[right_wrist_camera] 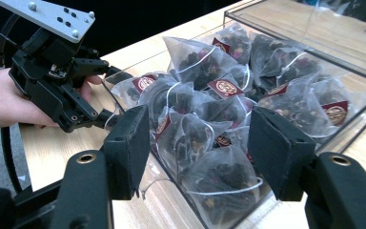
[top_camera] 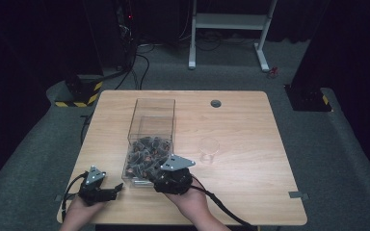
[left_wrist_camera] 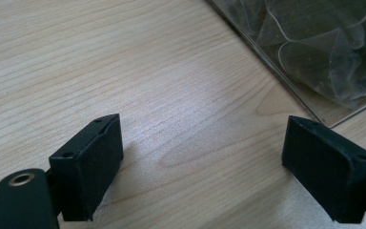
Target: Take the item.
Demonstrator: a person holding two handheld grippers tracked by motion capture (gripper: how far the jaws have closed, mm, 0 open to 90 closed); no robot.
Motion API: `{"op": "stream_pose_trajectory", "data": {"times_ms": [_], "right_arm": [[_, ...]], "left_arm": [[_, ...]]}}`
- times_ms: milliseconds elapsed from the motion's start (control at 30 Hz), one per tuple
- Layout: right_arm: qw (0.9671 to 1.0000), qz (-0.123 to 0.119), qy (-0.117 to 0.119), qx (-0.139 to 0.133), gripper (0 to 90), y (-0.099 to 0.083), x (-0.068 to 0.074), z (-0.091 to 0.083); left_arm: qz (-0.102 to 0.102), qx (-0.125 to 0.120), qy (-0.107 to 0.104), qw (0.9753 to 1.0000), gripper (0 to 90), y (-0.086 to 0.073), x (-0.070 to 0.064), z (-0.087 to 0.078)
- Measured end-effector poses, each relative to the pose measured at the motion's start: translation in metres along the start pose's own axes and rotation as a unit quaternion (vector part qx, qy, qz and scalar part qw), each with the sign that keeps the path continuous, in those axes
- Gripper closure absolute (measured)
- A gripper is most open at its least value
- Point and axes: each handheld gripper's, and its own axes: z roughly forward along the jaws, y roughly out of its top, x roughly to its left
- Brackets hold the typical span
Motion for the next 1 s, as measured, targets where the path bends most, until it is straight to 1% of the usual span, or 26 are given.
{"op": "stream_pose_trajectory", "data": {"times_ms": [100, 267, 367, 400, 500, 667, 800, 867, 900, 1000], "right_arm": [[1.0000, 0.002, 0.001, 0.003, 41.7, 0.000, 0.001, 0.002], [1.0000, -0.005, -0.001, 0.005, 45.6, 0.001, 0.003, 0.006], [0.9999, -0.012, -0.002, 0.007, 51.7, 0.001, 0.004, 0.007], [0.9998, -0.020, -0.004, 0.009, 55.4, 0.001, 0.005, 0.008], [0.9997, -0.019, -0.004, 0.013, 57.6, 0.001, 0.006, 0.009], [0.9995, -0.023, 0.000, 0.020, 69.5, 0.000, 0.007, 0.012], [0.9993, -0.026, 0.000, 0.025, 73.4, -0.001, 0.007, 0.014], [0.9993, -0.025, -0.001, 0.027, 77.5, -0.002, 0.007, 0.015], [0.9993, -0.025, -0.001, 0.027, 77.5, -0.002, 0.007, 0.015], [0.9993, -0.028, 0.002, 0.026, 81.4, -0.002, 0.007, 0.016]], "left_arm": [[0.000, 0.000, 0.000, 1.0000, 14.2, 0.000, 0.000, 0.000], [0.000, 0.000, 0.000, 1.0000, 14.2, 0.000, 0.000, 0.000], [0.000, 0.000, 0.000, 1.0000, 14.2, 0.000, 0.000, 0.000], [0.000, 0.000, 0.000, 1.0000, 14.2, 0.000, 0.000, 0.000], [0.000, 0.000, 0.000, 1.0000, 14.2, 0.000, 0.000, 0.000], [0.000, 0.000, 0.000, 1.0000, 14.2, 0.000, 0.000, 0.000], [0.000, 0.000, 0.000, 1.0000, 14.2, 0.000, 0.000, 0.000], [0.000, 0.000, 0.000, 1.0000, 14.2, 0.000, 0.000, 0.000], [0.000, 0.000, 0.000, 1.0000, 14.2, 0.000, 0.000, 0.000], [0.000, 0.000, 0.000, 1.0000, 14.2, 0.000, 0.000, 0.000]]}}
